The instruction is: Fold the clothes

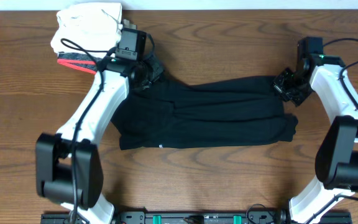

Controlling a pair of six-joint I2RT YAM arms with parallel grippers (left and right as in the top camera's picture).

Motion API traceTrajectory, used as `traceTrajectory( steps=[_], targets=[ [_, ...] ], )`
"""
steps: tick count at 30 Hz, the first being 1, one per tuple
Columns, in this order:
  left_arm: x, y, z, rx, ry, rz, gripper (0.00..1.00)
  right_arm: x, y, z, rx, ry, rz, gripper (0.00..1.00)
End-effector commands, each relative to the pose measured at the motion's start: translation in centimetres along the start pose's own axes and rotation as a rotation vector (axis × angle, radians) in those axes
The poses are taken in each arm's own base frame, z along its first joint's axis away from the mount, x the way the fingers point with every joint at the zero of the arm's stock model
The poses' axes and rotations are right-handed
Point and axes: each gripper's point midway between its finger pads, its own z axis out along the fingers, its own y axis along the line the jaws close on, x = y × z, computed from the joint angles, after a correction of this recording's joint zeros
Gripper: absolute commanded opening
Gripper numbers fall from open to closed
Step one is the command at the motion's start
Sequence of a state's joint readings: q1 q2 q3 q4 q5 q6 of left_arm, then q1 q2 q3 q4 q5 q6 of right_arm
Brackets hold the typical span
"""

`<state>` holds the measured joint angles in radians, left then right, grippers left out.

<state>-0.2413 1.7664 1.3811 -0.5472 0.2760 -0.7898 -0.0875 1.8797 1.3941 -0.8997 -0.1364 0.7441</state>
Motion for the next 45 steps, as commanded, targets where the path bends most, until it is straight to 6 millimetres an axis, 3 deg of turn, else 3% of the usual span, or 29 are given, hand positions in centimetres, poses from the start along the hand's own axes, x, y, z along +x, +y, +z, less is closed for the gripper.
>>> traceTrajectory(
  steps=[1, 11, 16, 27, 32, 45],
  targets=[
    [-0.3, -0.8, -1.7, 0.02, -0.016, 0.059, 0.06, -0.7, 0.9, -2.3, -0.046, -0.042, -0.031, 0.02],
    [1.0, 0.6, -2.5, -0.036, 0.032, 0.076, 0.06, -0.1, 0.0, -2.5, -0.008, -0.03, -0.058, 0.02],
    [1.6, 1.4, -2.8, -0.065, 0.057, 0.072, 0.06, 0.2, -1.7, -2.6, 0.078, -0.028, -0.053, 0.02],
    [3.4, 2.6, -5.8, -0.107, 0.101, 0.1, 0.06, 0.5, -4.6, -3.2, 0.158, 0.011, -0.007, 0.01],
    [4.6, 3.7, -6.2, -0.152, 0.147, 0.085, 0.06, 0.2, -5.7, -3.9, 0.169, 0.012, 0.017, 0.01],
    [7.5, 6.6, -7.5, -0.272, 0.274, 0.067, 0.06, 2.0, -8.3, -4.7, 0.282, 0.081, 0.003, 0.01]
  ],
)
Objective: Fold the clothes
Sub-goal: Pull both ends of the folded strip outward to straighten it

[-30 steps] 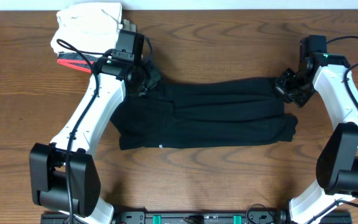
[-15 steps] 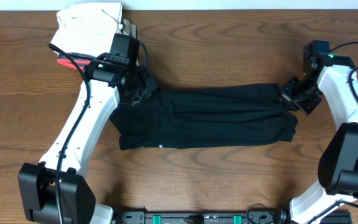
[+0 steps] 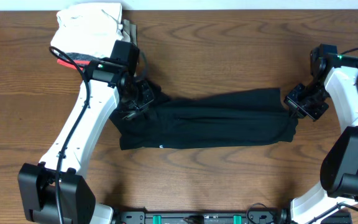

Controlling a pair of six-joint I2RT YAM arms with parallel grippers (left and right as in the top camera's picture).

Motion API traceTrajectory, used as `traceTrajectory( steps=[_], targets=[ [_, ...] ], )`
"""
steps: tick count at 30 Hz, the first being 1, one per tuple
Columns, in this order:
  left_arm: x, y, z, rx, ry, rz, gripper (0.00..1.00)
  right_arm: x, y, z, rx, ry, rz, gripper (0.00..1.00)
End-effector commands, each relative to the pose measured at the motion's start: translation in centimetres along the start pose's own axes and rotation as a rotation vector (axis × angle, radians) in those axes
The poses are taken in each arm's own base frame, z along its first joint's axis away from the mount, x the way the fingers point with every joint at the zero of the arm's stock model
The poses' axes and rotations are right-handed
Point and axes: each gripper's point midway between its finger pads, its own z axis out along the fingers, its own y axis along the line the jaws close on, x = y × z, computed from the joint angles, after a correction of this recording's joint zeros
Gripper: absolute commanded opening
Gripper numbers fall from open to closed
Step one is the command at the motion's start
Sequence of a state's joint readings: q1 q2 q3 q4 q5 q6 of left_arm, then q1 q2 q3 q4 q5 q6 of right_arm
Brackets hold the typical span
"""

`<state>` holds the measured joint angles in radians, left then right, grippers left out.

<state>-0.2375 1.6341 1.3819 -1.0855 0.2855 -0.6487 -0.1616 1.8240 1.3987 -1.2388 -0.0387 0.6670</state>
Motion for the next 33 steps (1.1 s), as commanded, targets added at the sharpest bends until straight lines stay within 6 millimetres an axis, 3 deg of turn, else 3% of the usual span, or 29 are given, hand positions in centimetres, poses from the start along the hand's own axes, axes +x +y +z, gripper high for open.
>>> traceTrajectory(
  steps=[1, 17, 23, 26, 31, 33],
  targets=[
    [0.1, 0.3, -0.8, -0.009, -0.005, 0.018, 0.06, -0.9, -1.3, -1.3, 0.049, -0.062, -0.008, 0.02],
    [1.5, 3.0, 0.1, -0.123, 0.056, 0.034, 0.06, 0.7, -4.3, -1.6, 0.193, -0.015, 0.001, 0.02],
    [2.0, 4.7, 1.5, -0.194, 0.081, 0.028, 0.12, 0.4, -5.3, -1.8, 0.25, -0.04, 0.004, 0.19],
    [2.1, 5.0, 1.9, -0.205, 0.096, 0.029, 0.17, 0.4, -5.3, -1.8, 0.251, -0.04, 0.003, 0.21],
    [2.0, 5.1, 1.9, -0.213, 0.095, 0.037, 0.17, 0.3, -5.3, -1.8, 0.25, -0.043, 0.004, 0.26],
    [2.0, 5.1, 1.9, -0.213, 0.094, 0.037, 0.24, 0.4, -5.1, -1.8, 0.237, -0.035, 0.005, 0.28]
  ],
)
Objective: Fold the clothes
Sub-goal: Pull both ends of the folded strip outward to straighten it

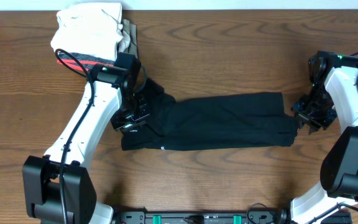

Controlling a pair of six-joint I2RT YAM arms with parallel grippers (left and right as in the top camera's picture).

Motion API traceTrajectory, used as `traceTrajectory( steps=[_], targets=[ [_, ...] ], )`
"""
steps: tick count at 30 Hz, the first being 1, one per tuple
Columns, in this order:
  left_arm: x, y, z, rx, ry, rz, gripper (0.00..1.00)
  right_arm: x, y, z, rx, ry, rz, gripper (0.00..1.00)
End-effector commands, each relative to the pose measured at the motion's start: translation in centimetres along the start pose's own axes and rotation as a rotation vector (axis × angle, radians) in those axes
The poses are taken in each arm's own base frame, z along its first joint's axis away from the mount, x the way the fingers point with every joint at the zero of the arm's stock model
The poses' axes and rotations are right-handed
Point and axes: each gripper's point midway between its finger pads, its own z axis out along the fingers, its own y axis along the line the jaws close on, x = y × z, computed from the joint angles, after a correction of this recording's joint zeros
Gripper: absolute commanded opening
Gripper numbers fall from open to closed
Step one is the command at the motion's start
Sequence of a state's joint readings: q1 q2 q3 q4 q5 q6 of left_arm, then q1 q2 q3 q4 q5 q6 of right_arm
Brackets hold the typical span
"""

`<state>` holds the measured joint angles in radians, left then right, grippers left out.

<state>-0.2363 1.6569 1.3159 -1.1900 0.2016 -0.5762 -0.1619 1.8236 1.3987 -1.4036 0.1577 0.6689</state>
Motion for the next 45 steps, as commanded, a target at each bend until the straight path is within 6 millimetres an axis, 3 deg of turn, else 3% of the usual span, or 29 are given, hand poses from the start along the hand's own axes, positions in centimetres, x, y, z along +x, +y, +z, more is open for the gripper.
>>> traceTrajectory(
  steps=[1, 8, 12, 15, 19, 21, 22, 25, 27, 29, 32, 39, 45],
  targets=[
    [-0.2, 0.6, 0.3, -0.029, 0.0, 0.0, 0.24, -0.6, -0.1, -1.1, -0.029, -0.037, 0.017, 0.3],
    [0.0, 0.7, 0.3, -0.033, 0.007, 0.012, 0.25, 0.9, 4.4, -1.8, -0.283, 0.039, -0.222, 0.34],
    [0.0, 0.7, 0.3, -0.033, 0.006, 0.037, 0.31, 0.8, 5.3, -2.0, -0.31, 0.024, -0.239, 0.38],
    [-0.3, 0.5, 0.4, -0.025, -0.006, 0.039, 0.36, 0.7, 6.2, -2.2, -0.333, 0.004, -0.257, 0.51],
    [-1.2, -0.1, 0.4, -0.001, -0.039, 0.045, 0.45, 0.6, 7.6, -2.6, -0.359, -0.032, -0.287, 0.75],
    [-1.6, -0.5, 0.3, 0.013, -0.058, 0.048, 0.46, 0.6, 8.6, -2.9, -0.384, -0.053, -0.312, 0.79],
    [-1.8, -0.6, 0.3, 0.019, -0.066, 0.049, 0.46, 0.7, 9.0, -3.0, -0.397, -0.057, -0.32, 0.78],
    [-2.1, -1.0, 0.4, 0.029, -0.08, 0.055, 0.43, 1.6, 10.7, -3.5, -0.447, -0.054, -0.358, 0.39],
    [-1.9, -1.2, 0.6, 0.029, -0.071, 0.063, 0.32, 2.4, 11.6, -3.8, -0.46, -0.054, -0.388, 0.14],
    [-1.2, -1.8, 1.0, 0.043, -0.043, 0.077, 0.19, 3.4, 12.5, -3.8, -0.46, -0.059, -0.427, 0.07],
    [-0.1, -3.3, 2.0, 0.067, -0.003, 0.118, 0.1, 5.2, 14.0, -3.5, -0.454, -0.063, -0.492, 0.07],
    [1.2, -7.9, 5.4, 0.073, -0.006, 0.265, 0.09, 8.8, 17.0, -2.5, -0.46, -0.095, -0.629, 0.12],
    [1.3, -11.0, 8.3, 0.094, -0.028, 0.344, 0.09, 8.5, 16.8, -1.4, -0.385, -0.147, -0.591, 0.14]
  ],
)
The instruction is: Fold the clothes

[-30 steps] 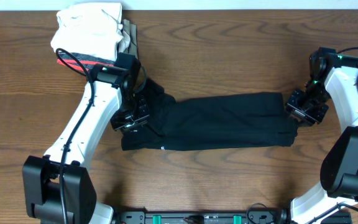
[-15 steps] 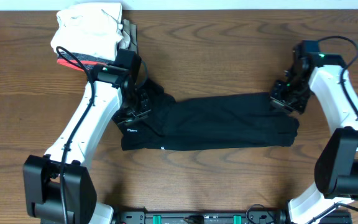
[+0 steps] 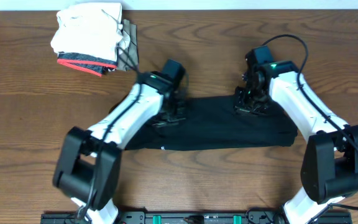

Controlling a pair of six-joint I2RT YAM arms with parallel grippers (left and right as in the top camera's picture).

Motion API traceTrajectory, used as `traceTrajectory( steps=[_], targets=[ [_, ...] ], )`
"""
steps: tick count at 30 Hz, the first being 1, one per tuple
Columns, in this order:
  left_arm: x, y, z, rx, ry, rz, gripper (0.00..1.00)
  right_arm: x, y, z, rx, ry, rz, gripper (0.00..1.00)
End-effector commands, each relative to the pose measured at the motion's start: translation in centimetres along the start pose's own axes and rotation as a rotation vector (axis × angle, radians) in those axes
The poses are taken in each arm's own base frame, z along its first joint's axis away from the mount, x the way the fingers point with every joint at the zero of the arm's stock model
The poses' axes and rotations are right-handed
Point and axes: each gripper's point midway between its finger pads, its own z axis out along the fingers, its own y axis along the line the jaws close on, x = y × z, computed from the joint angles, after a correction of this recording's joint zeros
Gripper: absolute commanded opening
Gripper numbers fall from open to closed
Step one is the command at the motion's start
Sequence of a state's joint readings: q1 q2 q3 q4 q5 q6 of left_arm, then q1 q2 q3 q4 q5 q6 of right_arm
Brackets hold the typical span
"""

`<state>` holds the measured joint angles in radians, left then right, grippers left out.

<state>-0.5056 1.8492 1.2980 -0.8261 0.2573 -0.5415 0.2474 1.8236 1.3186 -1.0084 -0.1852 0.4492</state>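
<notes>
A black garment (image 3: pixel 222 127) lies across the middle of the table as a long, narrow folded strip. My left gripper (image 3: pixel 170 114) is low over its far edge, left of centre, fingers pointing down into the cloth. The right gripper (image 3: pixel 250 104) is over the far edge right of centre, also down at the cloth. The dark fingers merge with the black fabric, so neither their spread nor any pinched cloth can be made out.
A stack of folded clothes (image 3: pixel 87 36), white on top with a grey and red layer below, sits at the far left corner. Bare wooden table (image 3: pixel 36 124) surrounds the garment, with the arm bases at the near edge.
Both grippers have left the garment's ends and moved inward. The left was at the left end and the right just past the right end; both are now at the far edge near its middle.
First the grippers were at the far corners of a deeper, loosely spread garment. Then the far edge lay closer to the near edge and the cloth was narrower. After that it was a flat strip with a gripper at each end, and now both are nearer its centre.
</notes>
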Motion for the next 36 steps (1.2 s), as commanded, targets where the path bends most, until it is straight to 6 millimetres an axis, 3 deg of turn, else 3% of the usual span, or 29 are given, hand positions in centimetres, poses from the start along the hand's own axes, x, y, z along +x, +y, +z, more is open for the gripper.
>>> traceTrajectory(
  steps=[1, 12, 17, 22, 29, 36],
  targets=[
    [0.2, -0.1, 1.8, -0.015, 0.025, 0.02, 0.09, -0.2, -0.7, -0.4, 0.045, -0.037, 0.03, 0.14],
    [1.0, 1.5, 5.6, -0.082, 0.12, -0.009, 0.09, 1.5, -1.3, 0.7, 0.055, 0.021, 0.145, 0.1],
    [0.9, 1.8, 5.6, -0.084, 0.121, -0.018, 0.09, 3.2, -1.9, 2.5, 0.047, 0.07, 0.156, 0.09],
    [1.4, 3.4, 5.2, -0.13, 0.154, -0.049, 0.11, 4.2, -2.8, 3.9, 0.057, 0.089, 0.171, 0.08],
    [2.0, 7.5, 4.0, -0.251, 0.202, -0.12, 0.13, 3.7, -4.9, 3.8, 0.102, 0.076, 0.198, 0.13],
    [1.4, 9.6, 3.3, -0.248, 0.22, -0.156, 0.14, 3.5, -6.5, 3.7, 0.11, 0.082, 0.224, 0.15]
  ],
)
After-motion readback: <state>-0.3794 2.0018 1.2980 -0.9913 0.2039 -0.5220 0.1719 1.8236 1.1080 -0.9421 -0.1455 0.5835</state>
